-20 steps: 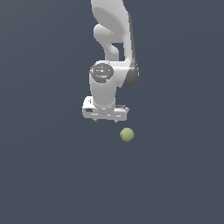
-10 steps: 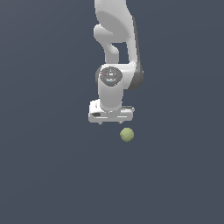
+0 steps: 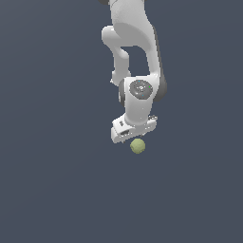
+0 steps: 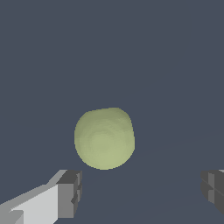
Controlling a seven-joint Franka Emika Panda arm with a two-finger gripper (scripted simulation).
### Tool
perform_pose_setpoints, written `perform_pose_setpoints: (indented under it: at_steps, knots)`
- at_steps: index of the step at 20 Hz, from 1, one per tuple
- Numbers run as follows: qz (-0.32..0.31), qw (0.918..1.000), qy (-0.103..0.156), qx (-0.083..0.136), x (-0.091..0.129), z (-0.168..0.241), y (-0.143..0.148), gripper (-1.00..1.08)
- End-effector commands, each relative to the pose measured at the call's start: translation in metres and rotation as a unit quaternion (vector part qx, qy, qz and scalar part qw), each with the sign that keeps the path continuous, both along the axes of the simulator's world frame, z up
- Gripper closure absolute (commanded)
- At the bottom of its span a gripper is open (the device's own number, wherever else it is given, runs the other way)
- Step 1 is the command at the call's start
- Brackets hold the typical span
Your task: Pick up the object and move it to a goal position.
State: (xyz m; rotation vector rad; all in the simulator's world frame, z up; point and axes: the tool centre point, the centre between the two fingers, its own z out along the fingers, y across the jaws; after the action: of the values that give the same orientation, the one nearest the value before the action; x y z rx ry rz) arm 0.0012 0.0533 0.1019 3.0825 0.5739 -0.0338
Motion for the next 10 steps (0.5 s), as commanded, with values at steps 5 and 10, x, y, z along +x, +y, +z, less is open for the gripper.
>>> perform_pose_setpoints:
  at_steps: [5, 10]
  knots:
    - [0.064, 0.9979, -0.008, 0.005, 0.004, -0.008, 0.026, -0.92]
    - [0.078, 0.9969, -0.010, 0.006, 0.004, -0.010, 0.032, -0.92]
